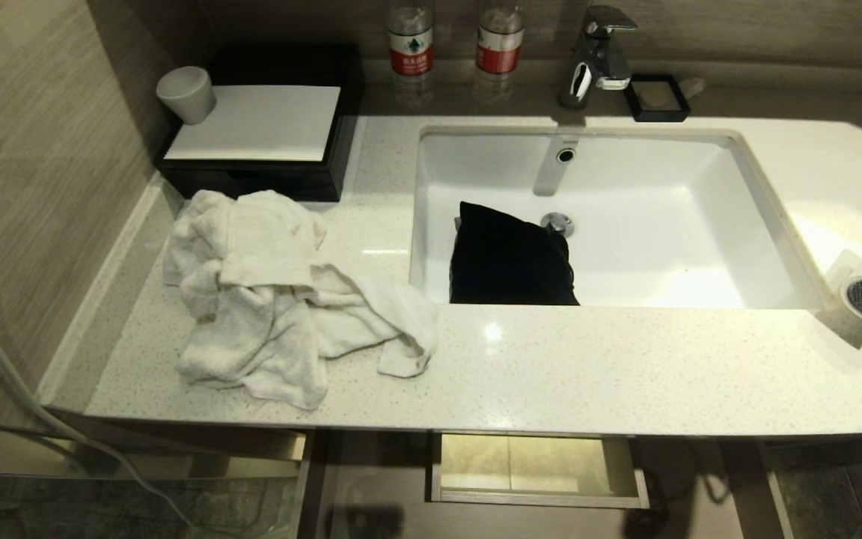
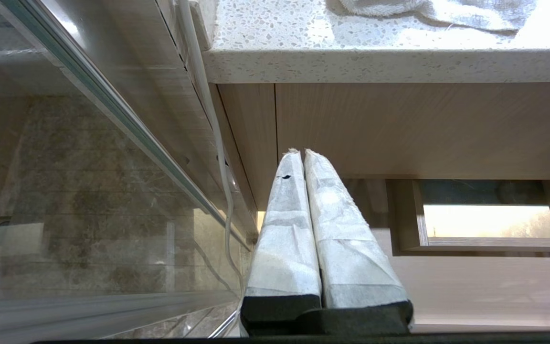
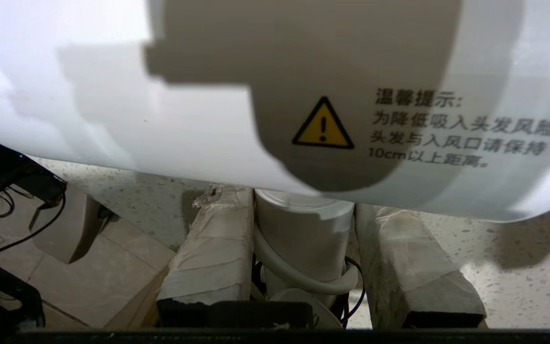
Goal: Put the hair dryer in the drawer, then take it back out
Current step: Pick up the hairdryer
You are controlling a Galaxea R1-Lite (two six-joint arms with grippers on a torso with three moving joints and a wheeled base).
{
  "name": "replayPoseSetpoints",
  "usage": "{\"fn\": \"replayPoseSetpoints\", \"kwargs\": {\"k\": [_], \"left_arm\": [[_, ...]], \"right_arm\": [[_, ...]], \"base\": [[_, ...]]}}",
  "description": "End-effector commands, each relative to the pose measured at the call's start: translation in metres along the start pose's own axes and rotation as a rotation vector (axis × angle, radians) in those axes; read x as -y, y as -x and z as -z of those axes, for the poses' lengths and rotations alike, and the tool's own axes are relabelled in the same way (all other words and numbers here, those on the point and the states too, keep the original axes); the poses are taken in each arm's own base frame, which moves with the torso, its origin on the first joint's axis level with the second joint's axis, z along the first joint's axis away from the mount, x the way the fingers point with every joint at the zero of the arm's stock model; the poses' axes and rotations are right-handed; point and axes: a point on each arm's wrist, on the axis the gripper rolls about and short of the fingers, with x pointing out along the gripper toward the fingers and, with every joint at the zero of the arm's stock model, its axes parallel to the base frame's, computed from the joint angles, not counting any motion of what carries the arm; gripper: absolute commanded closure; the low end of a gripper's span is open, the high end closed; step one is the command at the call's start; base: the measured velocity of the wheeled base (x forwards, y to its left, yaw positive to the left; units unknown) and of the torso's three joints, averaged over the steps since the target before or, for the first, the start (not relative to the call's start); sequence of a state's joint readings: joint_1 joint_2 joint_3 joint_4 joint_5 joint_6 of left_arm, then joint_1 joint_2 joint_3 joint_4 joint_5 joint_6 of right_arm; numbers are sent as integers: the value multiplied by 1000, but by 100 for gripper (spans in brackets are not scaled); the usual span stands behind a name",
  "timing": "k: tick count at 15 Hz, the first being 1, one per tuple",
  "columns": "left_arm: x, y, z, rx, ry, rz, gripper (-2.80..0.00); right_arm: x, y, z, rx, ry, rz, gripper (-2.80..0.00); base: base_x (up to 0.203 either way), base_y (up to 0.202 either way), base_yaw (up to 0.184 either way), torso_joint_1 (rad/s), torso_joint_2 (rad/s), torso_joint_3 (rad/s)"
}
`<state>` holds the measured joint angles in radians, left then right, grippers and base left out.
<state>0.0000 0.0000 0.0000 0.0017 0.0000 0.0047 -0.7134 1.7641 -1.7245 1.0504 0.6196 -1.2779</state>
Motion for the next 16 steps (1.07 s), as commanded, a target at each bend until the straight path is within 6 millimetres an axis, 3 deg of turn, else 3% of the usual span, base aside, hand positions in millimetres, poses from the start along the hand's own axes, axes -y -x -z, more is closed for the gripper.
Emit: {"fn": "replayPoseSetpoints", "kwargs": {"k": [1, 16], "left_arm": [[0, 0, 0, -1, 0, 0, 0], [0, 0, 0, -1, 0, 0, 0]], "right_arm": [[-6, 9, -7, 14, -46, 20, 0], [-32, 40, -26, 43, -27, 86, 0]], "base": [[0, 0, 0, 0, 0, 0], [0, 0, 0, 0, 0, 0]]}}
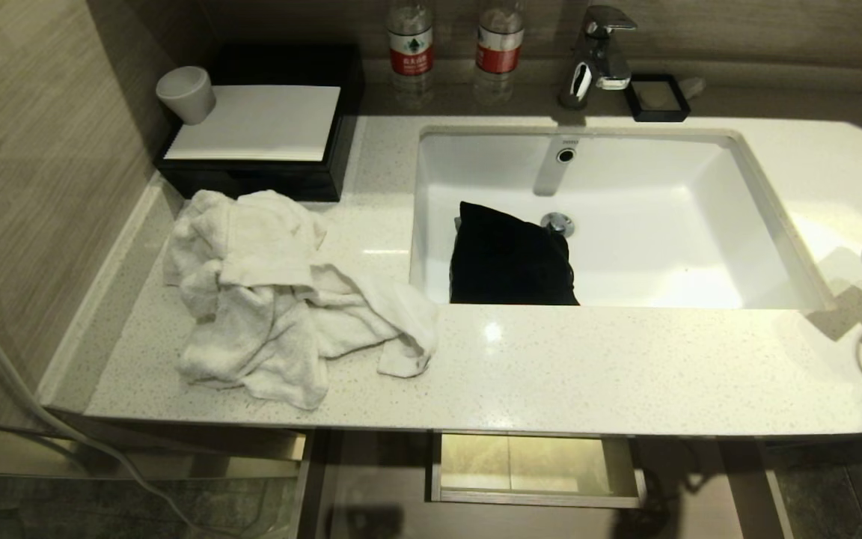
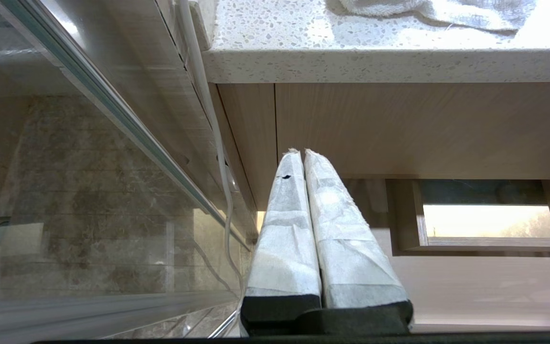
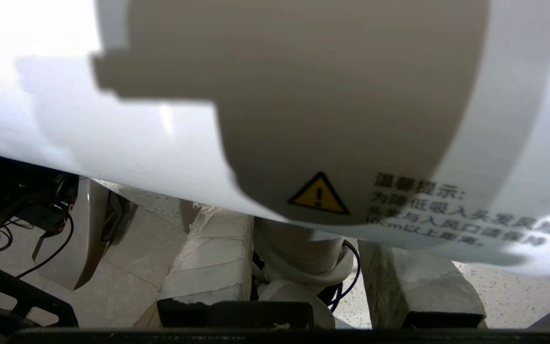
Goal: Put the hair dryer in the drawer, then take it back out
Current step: Pick up the hairdryer, then put it into the drawer
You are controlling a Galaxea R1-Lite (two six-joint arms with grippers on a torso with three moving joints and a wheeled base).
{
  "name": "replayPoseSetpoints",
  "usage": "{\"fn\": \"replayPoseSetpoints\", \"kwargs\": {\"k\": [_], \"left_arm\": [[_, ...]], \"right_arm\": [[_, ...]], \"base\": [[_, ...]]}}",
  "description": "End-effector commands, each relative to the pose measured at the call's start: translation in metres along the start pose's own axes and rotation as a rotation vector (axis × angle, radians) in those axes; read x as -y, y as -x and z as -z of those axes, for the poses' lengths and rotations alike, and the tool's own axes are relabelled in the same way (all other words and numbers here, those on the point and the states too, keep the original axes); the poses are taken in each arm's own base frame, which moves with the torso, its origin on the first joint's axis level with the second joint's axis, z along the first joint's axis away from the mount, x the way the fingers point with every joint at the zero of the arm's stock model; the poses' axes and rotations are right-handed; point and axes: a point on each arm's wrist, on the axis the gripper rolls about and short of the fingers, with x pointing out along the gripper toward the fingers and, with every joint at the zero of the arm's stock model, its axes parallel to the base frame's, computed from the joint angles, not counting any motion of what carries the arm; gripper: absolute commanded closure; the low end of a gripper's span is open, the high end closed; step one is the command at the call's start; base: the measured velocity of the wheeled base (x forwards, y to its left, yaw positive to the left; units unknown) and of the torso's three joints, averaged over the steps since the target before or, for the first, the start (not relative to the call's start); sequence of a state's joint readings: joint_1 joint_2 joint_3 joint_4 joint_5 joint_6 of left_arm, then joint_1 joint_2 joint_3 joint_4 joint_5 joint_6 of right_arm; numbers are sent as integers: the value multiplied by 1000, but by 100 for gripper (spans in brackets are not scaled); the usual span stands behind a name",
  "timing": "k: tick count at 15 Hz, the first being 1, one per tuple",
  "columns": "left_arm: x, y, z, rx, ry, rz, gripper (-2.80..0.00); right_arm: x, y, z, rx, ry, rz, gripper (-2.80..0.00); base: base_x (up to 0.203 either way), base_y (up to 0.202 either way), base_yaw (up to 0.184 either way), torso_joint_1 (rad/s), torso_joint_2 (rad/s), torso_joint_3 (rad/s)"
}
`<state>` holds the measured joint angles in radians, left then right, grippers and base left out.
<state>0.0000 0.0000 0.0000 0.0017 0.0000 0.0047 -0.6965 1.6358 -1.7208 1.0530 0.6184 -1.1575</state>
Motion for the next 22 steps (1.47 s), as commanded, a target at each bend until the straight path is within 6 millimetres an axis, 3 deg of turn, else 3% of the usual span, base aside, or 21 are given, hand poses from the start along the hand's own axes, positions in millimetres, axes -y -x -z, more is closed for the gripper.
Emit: {"fn": "replayPoseSetpoints", "kwargs": {"k": [1, 16, 22], "left_arm": [[0, 0, 0, -1, 0, 0, 0], [0, 0, 0, -1, 0, 0, 0], [0, 0, 0, -1, 0, 0, 0]], "right_arm": [[-7, 6, -2, 2, 10, 5, 0], [-32, 23, -6, 16, 13, -11, 0], [-39, 23, -4, 14, 13, -25, 0]], "base": [[0, 0, 0, 0, 0, 0], [0, 0, 0, 0, 0, 0], [0, 0, 0, -291, 204, -91]]}}
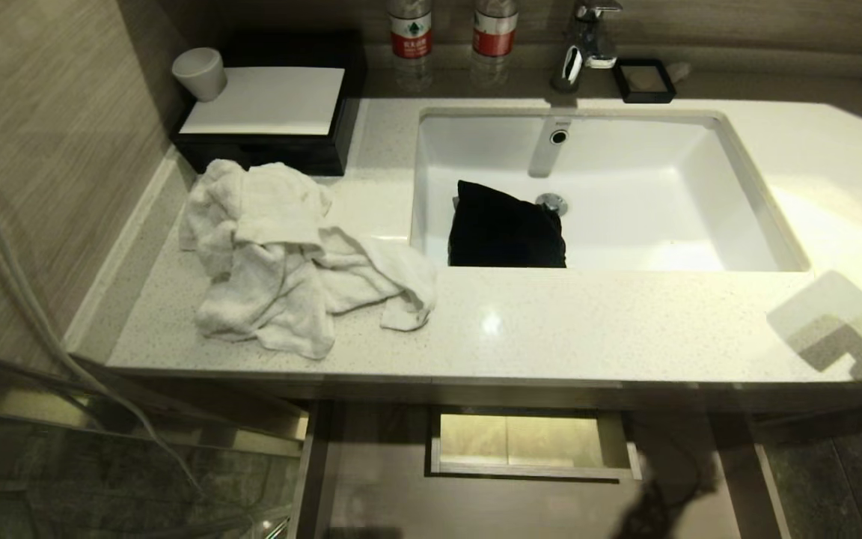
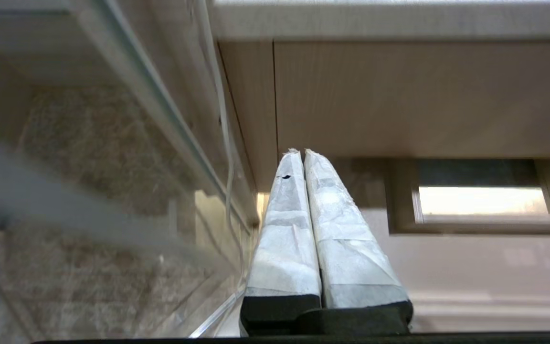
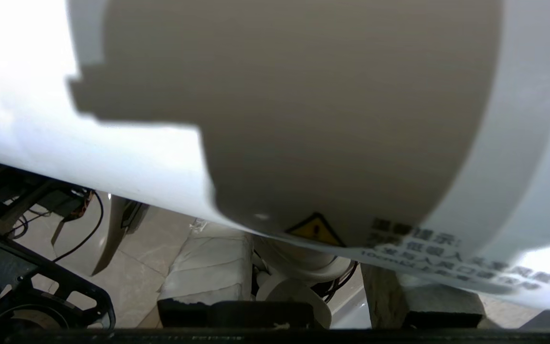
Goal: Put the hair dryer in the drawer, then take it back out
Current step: Put it into the drawer
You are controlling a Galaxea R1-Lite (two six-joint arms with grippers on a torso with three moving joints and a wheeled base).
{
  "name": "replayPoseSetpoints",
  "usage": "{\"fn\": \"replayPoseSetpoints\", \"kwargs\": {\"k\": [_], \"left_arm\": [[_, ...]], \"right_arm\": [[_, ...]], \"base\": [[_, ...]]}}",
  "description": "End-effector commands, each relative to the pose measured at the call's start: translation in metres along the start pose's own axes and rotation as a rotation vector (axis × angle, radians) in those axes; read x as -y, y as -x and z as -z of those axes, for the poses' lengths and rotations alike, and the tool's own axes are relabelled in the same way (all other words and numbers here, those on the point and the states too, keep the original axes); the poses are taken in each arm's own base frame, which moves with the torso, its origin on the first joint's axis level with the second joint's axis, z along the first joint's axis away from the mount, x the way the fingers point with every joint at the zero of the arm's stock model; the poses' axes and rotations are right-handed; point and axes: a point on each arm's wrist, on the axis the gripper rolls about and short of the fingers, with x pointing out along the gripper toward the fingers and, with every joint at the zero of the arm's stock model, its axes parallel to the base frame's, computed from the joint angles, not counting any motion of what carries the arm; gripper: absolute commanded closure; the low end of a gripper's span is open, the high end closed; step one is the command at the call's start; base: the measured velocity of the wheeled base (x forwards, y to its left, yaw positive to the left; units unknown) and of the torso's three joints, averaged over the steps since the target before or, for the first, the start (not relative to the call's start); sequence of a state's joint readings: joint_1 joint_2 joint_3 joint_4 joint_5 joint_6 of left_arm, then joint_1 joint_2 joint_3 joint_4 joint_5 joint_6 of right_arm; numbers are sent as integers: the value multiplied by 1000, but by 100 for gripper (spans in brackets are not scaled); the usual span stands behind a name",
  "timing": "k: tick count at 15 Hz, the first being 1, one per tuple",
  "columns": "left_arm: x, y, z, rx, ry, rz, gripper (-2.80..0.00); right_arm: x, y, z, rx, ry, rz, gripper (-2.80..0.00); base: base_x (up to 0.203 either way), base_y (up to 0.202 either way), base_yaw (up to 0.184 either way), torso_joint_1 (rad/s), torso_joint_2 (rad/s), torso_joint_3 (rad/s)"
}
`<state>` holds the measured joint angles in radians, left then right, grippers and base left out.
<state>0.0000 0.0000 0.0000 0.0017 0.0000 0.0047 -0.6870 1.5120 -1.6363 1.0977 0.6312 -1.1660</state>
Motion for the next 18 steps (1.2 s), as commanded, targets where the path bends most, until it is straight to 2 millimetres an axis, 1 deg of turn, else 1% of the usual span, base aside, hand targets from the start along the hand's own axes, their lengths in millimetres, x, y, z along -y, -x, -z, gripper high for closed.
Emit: {"fn": "replayPoseSetpoints", "kwargs": {"k": [1, 6, 9, 12, 18], "left_arm": [[0, 0, 0, -1, 0, 0, 0], [0, 0, 0, 0, 0, 0, 0], [0, 0, 0, -1, 0, 0, 0], [0, 0, 0, -1, 0, 0, 0], [0, 0, 0, -1, 0, 0, 0]], "right_arm": [[-6, 1, 1, 1, 1, -11, 0], [-17, 0, 4, 2, 4, -27, 0], [-26, -1, 1, 11, 23, -52, 0], [-33, 1, -1, 16, 31, -62, 0], [-47, 6, 3, 18, 23, -58, 0]], "base": [[0, 0, 0, -359, 207, -144], [0, 0, 0, -335, 170, -169], [0, 0, 0, -311, 115, -200], [0, 0, 0, -291, 70, -224], [0, 0, 0, -268, 15, -252]]}}
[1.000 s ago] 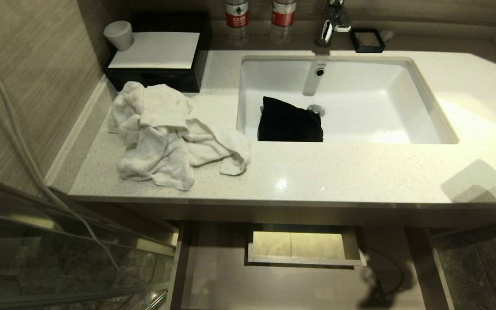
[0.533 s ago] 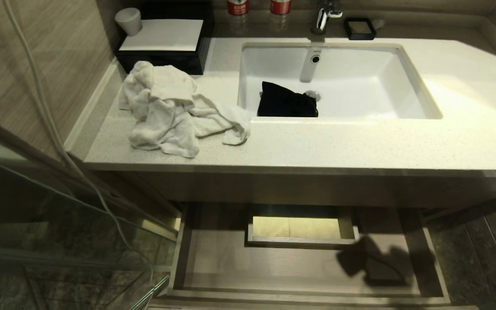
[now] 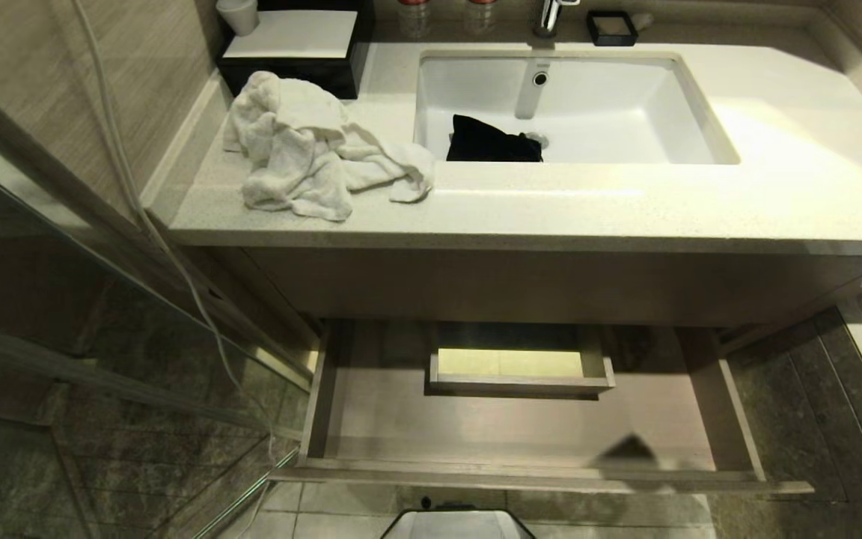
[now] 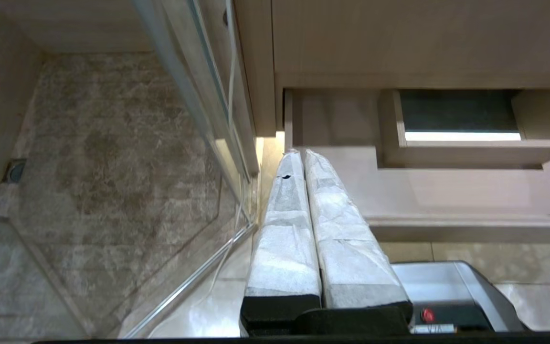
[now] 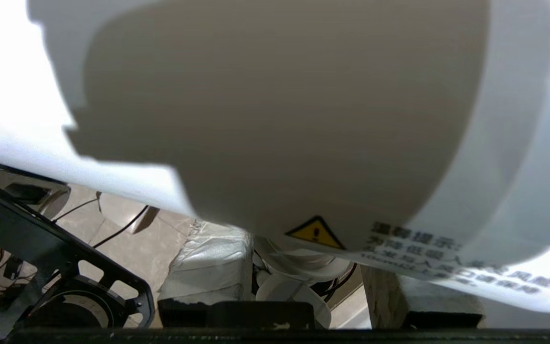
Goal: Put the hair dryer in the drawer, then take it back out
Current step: Put it into the drawer
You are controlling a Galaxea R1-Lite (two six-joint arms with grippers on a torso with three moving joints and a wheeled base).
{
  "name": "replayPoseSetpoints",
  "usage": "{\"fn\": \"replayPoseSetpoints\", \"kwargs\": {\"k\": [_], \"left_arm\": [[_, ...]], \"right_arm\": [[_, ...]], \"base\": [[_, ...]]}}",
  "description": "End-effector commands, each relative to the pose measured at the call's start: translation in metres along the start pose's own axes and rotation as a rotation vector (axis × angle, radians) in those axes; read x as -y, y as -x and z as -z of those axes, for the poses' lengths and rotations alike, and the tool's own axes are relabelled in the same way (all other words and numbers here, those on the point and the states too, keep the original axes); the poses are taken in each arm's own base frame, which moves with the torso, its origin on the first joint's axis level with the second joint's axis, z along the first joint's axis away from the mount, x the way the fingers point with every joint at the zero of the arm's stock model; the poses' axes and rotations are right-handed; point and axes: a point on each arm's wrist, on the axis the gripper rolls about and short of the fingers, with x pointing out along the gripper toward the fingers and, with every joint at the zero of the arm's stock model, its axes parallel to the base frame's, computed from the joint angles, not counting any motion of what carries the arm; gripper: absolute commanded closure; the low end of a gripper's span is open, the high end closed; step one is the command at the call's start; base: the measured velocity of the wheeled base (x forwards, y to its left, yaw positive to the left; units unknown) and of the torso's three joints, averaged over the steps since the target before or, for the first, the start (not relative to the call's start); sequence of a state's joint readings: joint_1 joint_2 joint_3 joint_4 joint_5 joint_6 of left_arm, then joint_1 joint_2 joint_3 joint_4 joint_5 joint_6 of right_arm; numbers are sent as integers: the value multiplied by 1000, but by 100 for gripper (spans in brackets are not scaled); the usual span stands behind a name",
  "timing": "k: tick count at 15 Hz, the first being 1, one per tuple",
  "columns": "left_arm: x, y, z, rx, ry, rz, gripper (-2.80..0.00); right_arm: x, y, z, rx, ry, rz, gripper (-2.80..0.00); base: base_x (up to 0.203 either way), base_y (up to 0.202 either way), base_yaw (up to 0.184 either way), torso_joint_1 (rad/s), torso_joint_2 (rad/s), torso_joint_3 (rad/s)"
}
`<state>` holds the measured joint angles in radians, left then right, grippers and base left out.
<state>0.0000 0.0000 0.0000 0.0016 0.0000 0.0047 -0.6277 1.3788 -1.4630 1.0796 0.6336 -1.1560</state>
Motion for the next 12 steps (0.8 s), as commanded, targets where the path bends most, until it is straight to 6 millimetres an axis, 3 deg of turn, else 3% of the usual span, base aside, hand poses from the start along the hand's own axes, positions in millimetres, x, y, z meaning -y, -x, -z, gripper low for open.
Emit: {"fn": "replayPoseSetpoints", "kwargs": {"k": [1, 9, 12], "left_arm": [[0, 0, 0, -2, 0, 0, 0], [0, 0, 0, -2, 0, 0, 0], [0, 0, 0, -2, 0, 0, 0]], "right_arm": [[-7, 2, 2, 0, 3, -2, 0], [-32, 6, 9, 1, 2, -2, 0], [-42, 5, 15, -9, -14, -21, 0]], "base": [[0, 0, 0, -248, -28, -268], [0, 0, 0, -204, -89, -297], [0, 0, 0, -54, -38, -87]]}}
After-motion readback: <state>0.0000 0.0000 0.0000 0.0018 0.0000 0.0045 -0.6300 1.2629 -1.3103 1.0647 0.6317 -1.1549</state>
